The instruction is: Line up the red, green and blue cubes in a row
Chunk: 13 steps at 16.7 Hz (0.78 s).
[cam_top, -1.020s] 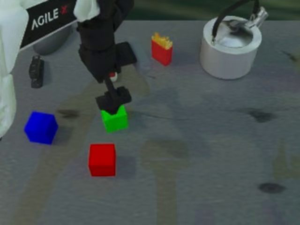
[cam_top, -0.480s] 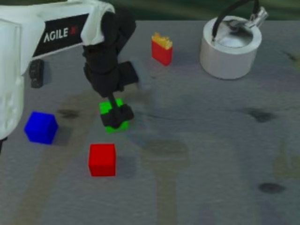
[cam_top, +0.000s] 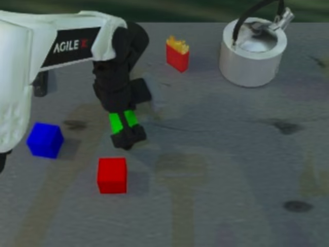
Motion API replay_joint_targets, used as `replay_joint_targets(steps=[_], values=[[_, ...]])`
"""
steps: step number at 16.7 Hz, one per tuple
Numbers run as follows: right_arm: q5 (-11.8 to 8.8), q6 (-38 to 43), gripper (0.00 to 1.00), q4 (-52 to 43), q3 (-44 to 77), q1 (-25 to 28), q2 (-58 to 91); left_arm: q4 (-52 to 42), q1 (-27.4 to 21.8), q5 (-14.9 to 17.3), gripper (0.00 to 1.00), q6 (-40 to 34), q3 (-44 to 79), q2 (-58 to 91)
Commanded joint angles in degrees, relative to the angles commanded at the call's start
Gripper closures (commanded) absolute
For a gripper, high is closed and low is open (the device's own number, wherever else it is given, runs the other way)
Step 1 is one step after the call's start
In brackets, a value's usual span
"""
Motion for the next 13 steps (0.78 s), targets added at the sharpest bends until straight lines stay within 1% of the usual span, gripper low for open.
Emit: replay_joint_targets(steps=[12, 13], values=[[0.0, 0.0, 0.0, 0.0, 0.0, 0.0, 0.0, 0.0, 0.0, 0.0, 0.98, 0.0, 0.0, 0.0], [0.0, 0.0, 0.0, 0.0, 0.0, 0.0, 0.0, 0.0, 0.0, 0.0, 1.0, 0.0, 0.0, 0.0]])
